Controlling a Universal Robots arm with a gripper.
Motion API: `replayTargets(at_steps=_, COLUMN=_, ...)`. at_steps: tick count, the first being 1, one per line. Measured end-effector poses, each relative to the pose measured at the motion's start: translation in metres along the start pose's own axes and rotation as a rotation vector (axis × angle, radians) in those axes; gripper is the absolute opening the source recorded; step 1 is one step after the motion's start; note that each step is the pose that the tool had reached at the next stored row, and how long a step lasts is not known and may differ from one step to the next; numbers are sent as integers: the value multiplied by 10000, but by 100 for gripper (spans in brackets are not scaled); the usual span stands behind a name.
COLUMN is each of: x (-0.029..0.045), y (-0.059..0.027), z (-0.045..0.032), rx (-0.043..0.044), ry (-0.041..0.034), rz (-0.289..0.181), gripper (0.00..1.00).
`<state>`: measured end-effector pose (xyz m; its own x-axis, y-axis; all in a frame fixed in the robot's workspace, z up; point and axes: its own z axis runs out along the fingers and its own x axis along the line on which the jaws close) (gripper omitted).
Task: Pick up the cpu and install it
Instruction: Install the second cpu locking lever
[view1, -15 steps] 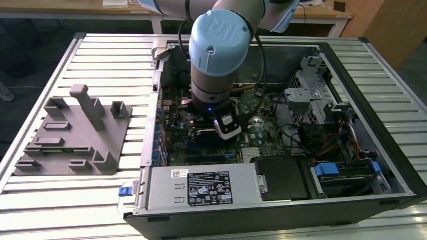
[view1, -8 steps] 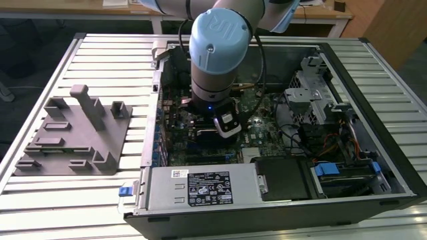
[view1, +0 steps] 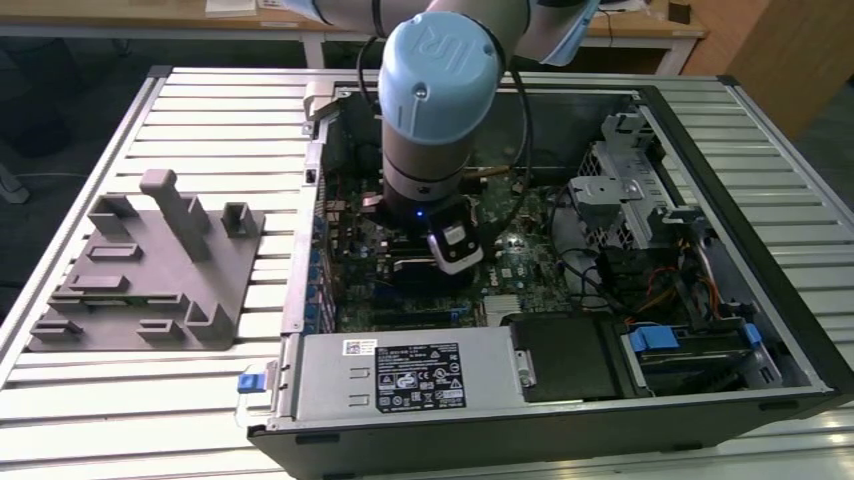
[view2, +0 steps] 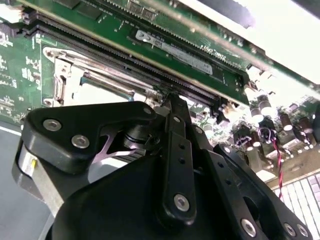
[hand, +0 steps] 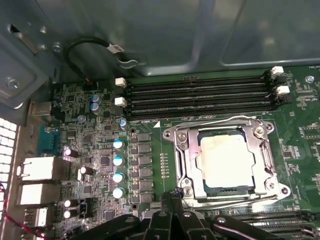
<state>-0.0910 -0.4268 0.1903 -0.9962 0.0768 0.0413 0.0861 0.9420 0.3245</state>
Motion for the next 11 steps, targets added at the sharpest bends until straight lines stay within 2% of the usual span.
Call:
replayTargets(at_steps=3, x=3, y=23, z=-64, rx=74, ry=-5, rz=3, gripper=11)
replayTargets(at_steps=6, x=7, y=54, z=-149, rx=194, ry=-17, rz=10, gripper=11)
replayTargets(at_steps=11, x=13, y=103, z=-271, rx=456, ry=-48, rz=36, gripper=11)
